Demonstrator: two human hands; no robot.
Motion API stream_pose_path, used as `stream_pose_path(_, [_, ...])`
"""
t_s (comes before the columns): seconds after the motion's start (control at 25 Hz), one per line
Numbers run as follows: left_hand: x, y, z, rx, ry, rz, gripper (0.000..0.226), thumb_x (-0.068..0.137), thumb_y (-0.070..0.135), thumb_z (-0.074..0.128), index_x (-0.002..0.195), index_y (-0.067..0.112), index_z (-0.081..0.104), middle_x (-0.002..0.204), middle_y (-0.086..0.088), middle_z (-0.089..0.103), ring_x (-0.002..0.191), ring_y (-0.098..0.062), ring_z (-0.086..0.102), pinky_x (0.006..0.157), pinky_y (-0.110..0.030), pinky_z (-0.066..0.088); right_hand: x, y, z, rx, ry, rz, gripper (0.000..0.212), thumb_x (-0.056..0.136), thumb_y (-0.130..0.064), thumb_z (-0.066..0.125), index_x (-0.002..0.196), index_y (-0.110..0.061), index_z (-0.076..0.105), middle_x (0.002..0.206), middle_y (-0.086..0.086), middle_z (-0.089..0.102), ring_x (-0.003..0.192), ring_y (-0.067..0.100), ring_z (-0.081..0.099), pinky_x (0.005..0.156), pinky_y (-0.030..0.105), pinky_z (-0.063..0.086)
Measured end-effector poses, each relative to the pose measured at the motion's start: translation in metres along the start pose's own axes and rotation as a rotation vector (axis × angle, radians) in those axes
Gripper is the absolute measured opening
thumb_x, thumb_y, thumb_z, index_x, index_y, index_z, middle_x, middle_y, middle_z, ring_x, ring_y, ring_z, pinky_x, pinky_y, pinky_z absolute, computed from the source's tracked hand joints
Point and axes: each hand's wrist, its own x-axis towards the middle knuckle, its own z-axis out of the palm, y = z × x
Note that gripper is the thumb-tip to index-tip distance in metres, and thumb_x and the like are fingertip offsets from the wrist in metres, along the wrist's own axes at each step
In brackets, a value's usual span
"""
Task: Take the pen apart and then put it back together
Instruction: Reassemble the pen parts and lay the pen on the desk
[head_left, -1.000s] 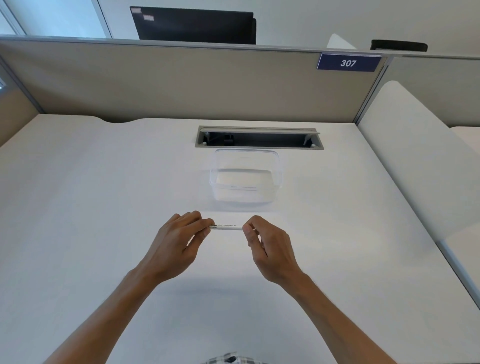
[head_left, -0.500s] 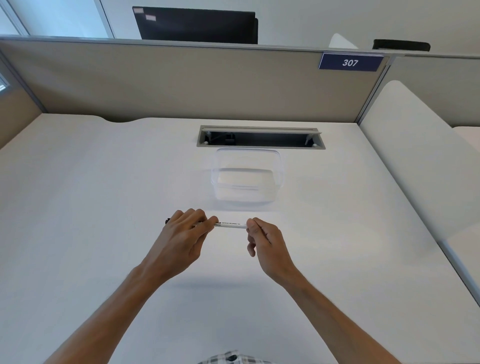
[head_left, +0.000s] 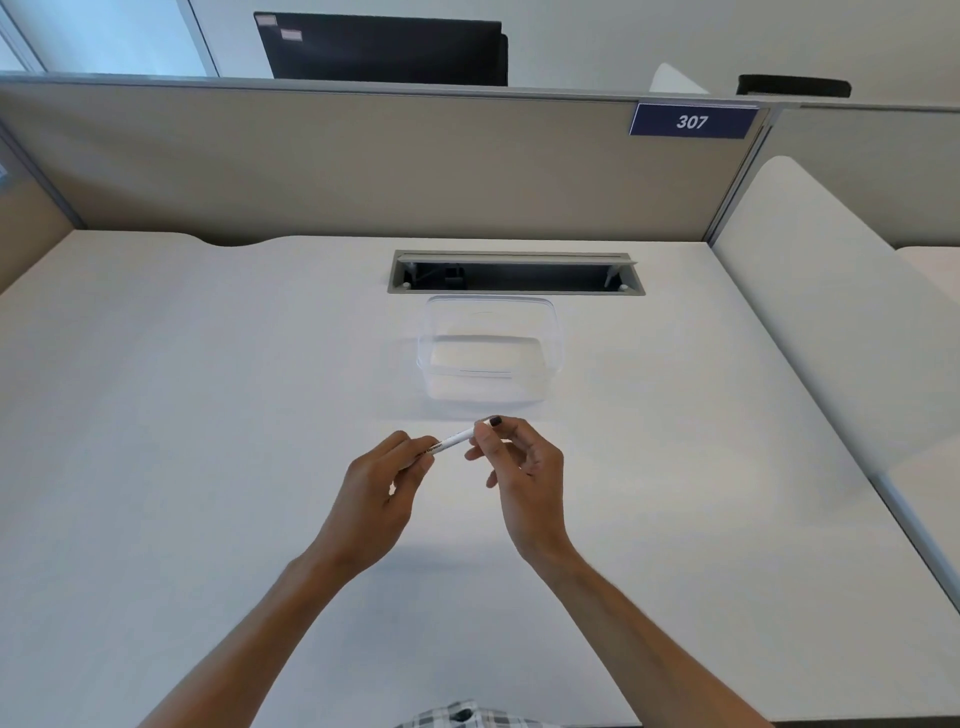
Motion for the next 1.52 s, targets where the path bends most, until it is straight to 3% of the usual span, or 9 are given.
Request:
stream_pose_path(0.24, [-0.005,0.009,0.013,-0.308,-0.061,-0.252,0.02,0.097,0.02,0.05,0.097,0.024,0.069,0.062,0.009,0.044,0.059,-0.014,0.035,0.056,-0.025,0.029,0.004,-0.004,0.007,0.082,0.003,0.048,0.017,0.093,-0.023,0.066,0.087,-0.009,0.074,0.081,-0.002,0.072,0.079,0.01,0.066,0.062,0.023,0.046])
stream_pose_path(0.36, [-0.006,0.016,0.018,-0.575,-0.101,-0.359,0.022,0.093,0.023,0.048,0.092,0.016,0.069,0.064,-0.006,0.039,0.06,-0.02,0.032,0.053,-0.026,0.027,0.005,-0.007,0.011,0.189,-0.084,0.141,0.03,0.101,-0.023,0.05,0.084,-0.014,0.074,0.09,0.0,0.072,0.087,0.01,0.064,0.071,0.029,0.045])
stream_pose_path(0.48, [-0.007,0.024,0.024,-0.72,-0.143,-0.451,0.023,0.091,0.025,0.049,0.088,0.009,0.065,0.066,-0.005,0.041,0.058,-0.017,0.033,0.053,-0.025,0.027,0.005,-0.015,0.016,0.333,-0.117,0.21,0.033,0.102,-0.027,0.042,0.078,-0.015,0.061,0.084,0.001,0.071,0.082,0.011,0.064,0.067,0.027,0.041])
stream_pose_path(0.68, [-0.009,0.026,0.031,-0.749,-0.189,-0.493,0.024,0.092,0.033,0.05,0.081,0.014,0.061,0.065,-0.004,0.046,0.057,-0.021,0.038,0.055,-0.033,0.027,0.007,-0.02,0.021,0.391,-0.111,0.257,0.031,0.103,-0.031,0.038,0.076,-0.019,0.049,0.063,-0.005,0.05,0.065,0.01,0.053,0.065,0.027,0.036])
stream_pose_path(0.8, [-0.014,0.02,0.031,-0.71,-0.227,-0.475,0.028,0.093,0.032,0.051,0.088,0.006,0.064,0.072,-0.008,0.057,0.062,-0.025,0.05,0.062,-0.037,0.04,0.011,-0.026,0.022,0.533,-0.063,0.268,0.042,0.103,-0.029,0.038,0.064,-0.022,0.05,0.057,-0.007,0.04,0.056,0.01,0.044,0.065,0.026,0.033])
stream_pose_path(0.92, [-0.019,0.014,0.031,-0.678,-0.345,-0.485,0.031,0.094,0.032,0.05,0.104,0.009,0.07,0.098,-0.007,0.072,0.09,-0.025,0.067,0.083,-0.036,0.053,0.015,-0.033,0.021,0.653,0.015,0.283,0.048,0.102,-0.033,0.037,0.057,-0.02,0.041,0.056,-0.005,0.029,0.049,0.012,0.031,0.056,0.025,0.027])
stream_pose_path(1.12, [-0.022,-0.022,0.032,-0.344,-0.272,-0.459,0.029,0.094,0.038,0.054,0.117,0.025,0.067,0.121,0.014,0.067,0.117,0.001,0.055,0.104,-0.027,0.041,0.024,-0.025,0.016,0.531,0.115,0.186,0.047,0.095,-0.042,0.043,0.059,-0.019,0.022,0.05,-0.007,0.021,0.049,0.013,0.012,0.046,0.027,0.01])
stream_pose_path(1.32, [-0.024,-0.079,0.039,0.201,-0.132,-0.323,0.051,0.093,0.054,0.046,0.132,0.022,0.055,0.143,0.003,0.049,0.135,-0.018,0.04,0.11,-0.031,0.028,0.03,-0.002,0.014,0.202,0.121,-0.009,0.043,0.089,-0.031,0.038,0.052,-0.024,0.018,0.046,-0.004,0.016,0.049,0.015,0.01,0.049,0.028,0.009])
stream_pose_path(1.52, [-0.028,-0.104,0.047,0.527,-0.207,-0.265,0.076,0.09,0.063,0.017,0.15,0.018,0.028,0.159,0.001,0.022,0.148,-0.016,0.011,0.118,-0.042,0.006,0.034,0.015,0.018,0.087,0.1,-0.07,0.041,0.088,-0.021,0.035,0.052,-0.033,0.019,0.05,-0.012,0.016,0.052,0.012,0.012,0.052,0.026,0.011])
